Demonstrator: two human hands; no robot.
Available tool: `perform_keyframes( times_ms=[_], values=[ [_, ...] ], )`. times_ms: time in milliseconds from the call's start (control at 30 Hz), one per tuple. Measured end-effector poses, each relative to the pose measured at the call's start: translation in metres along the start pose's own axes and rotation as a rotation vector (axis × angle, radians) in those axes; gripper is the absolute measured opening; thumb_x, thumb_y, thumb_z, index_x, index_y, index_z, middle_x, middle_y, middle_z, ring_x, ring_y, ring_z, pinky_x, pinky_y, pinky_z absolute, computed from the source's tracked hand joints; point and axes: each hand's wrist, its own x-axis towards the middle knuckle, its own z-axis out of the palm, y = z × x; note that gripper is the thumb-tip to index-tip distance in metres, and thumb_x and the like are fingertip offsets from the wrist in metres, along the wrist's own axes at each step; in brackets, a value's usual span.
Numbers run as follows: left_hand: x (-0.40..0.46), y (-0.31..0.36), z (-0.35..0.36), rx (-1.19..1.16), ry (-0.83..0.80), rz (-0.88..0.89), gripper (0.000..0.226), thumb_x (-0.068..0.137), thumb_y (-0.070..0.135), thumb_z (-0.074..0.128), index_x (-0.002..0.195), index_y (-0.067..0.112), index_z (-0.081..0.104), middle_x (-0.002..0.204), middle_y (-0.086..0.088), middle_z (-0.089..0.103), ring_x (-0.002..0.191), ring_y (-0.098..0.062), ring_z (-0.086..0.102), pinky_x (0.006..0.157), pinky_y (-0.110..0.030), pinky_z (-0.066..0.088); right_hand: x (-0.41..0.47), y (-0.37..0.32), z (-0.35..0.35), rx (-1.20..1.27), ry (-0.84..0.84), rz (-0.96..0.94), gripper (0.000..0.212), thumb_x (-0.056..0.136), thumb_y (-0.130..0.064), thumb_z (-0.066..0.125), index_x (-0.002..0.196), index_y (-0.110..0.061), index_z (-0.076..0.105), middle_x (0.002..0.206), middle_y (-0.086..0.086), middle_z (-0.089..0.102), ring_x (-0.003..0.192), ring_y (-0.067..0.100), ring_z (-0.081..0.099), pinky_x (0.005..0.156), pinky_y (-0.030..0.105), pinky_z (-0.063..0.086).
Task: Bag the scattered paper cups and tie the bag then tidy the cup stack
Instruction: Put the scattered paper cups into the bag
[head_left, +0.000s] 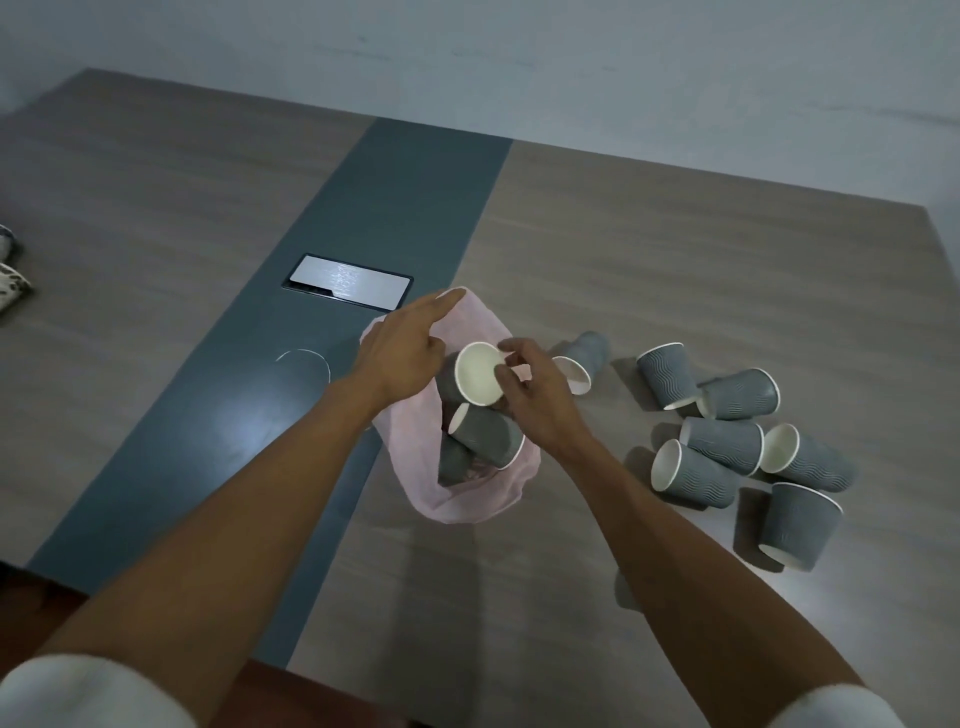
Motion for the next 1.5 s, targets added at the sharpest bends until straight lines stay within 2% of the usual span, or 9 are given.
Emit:
perform_keyframes(
  times_ms=[67,233,367,567,767,833,1033,1233,1500],
  values=[
    [0.001,-0.002,-0.001,-0.002,-0.002,0.005,0.071,0.093,0.006,0.055,0.155,0.036,0.038,0.160,0.007,0.042,0.143,-0.023,0.044,0.114,-0.048,0.042,0.004,0.001,0.005,-0.042,0.036,0.102,0.027,0.093,-0.044,0.052,0.120,-0.038,0.052,0.107,-0.006,0.060,0.093,0.021,0.066,0.073,0.045,0.061],
    [0.006,-0.005,-0.002,0.004,0.001,0.037,0.071,0.093,0.005,0.054,0.155,0.034,0.037,0.159,0.004,0.043,0.142,-0.026,0.044,0.114,-0.051,0.041,0.012,0.025,-0.032,-0.361,0.304,0.205,0.020,0.093,-0.011,0.049,0.110,-0.018,0.057,0.107,0.006,0.063,0.094,0.033,0.062,0.076,0.036,0.047],
    [0.009,-0.003,-0.001,0.015,0.020,0.034,0.070,0.093,0.007,0.054,0.155,0.035,0.036,0.159,0.005,0.043,0.141,-0.025,0.045,0.113,-0.052,0.042,0.031,0.049,-0.054,-0.665,0.106,0.391,0.049,0.097,-0.017,0.049,0.144,-0.014,0.036,0.134,0.023,0.043,0.112,0.049,0.057,0.089,0.048,0.046],
    [0.016,-0.006,-0.006,0.031,0.039,0.004,0.071,0.093,0.009,0.055,0.155,0.037,0.036,0.159,0.007,0.042,0.141,-0.023,0.045,0.111,-0.045,0.043,0.053,0.075,-0.057,-0.725,-0.010,0.344,0.054,0.095,-0.010,0.047,0.145,-0.022,0.031,0.117,0.027,0.060,0.102,0.048,0.063,0.073,0.043,0.041],
    [0.014,-0.012,-0.015,-0.002,-0.057,0.025,0.072,0.094,0.001,0.049,0.155,0.038,0.038,0.159,0.004,0.043,0.141,-0.022,0.044,0.113,-0.037,0.039,0.033,0.048,-0.039,-0.014,0.482,0.226,0.021,0.096,-0.012,0.047,0.117,-0.016,0.047,0.098,0.007,0.067,0.088,0.023,0.066,0.076,0.045,0.054],
    [0.012,-0.016,-0.022,-0.034,-0.117,0.033,0.075,0.093,-0.005,0.044,0.155,0.037,0.038,0.161,0.004,0.040,0.146,-0.020,0.039,0.119,-0.035,0.034,0.016,0.027,-0.029,0.128,0.431,0.095,0.015,0.093,-0.005,0.053,0.104,-0.015,0.056,0.087,-0.002,0.066,0.076,0.005,0.061,0.069,0.034,0.051],
    [0.002,-0.013,-0.033,-0.065,-0.187,-0.006,0.075,0.094,-0.007,0.042,0.154,0.038,0.039,0.163,0.005,0.036,0.149,-0.017,0.035,0.123,-0.035,0.029,-0.007,-0.008,0.017,0.137,0.031,0.033,0.024,0.088,-0.015,0.060,0.109,-0.023,0.070,0.082,0.000,0.070,0.070,0.015,0.061,0.065,0.030,0.049],
    [-0.010,0.002,-0.039,-0.078,-0.154,-0.095,0.071,0.098,0.001,0.042,0.154,0.044,0.037,0.159,-0.001,0.042,0.137,-0.029,0.046,0.114,-0.038,0.039,-0.008,-0.022,0.035,0.042,-0.189,0.128,0.032,0.092,-0.018,0.067,0.120,-0.030,0.059,0.086,-0.011,0.076,0.088,0.010,0.073,0.090,0.039,0.057],
    [-0.016,0.018,-0.030,-0.048,-0.080,-0.104,0.070,0.098,0.000,0.044,0.157,0.036,0.033,0.158,-0.007,0.042,0.137,-0.034,0.046,0.113,-0.041,0.039,-0.001,0.026,-0.044,-0.311,0.413,0.148,0.029,0.090,-0.014,0.056,0.118,-0.013,0.060,0.106,0.012,0.068,0.098,0.034,0.063,0.082,0.041,0.051]
  ],
)
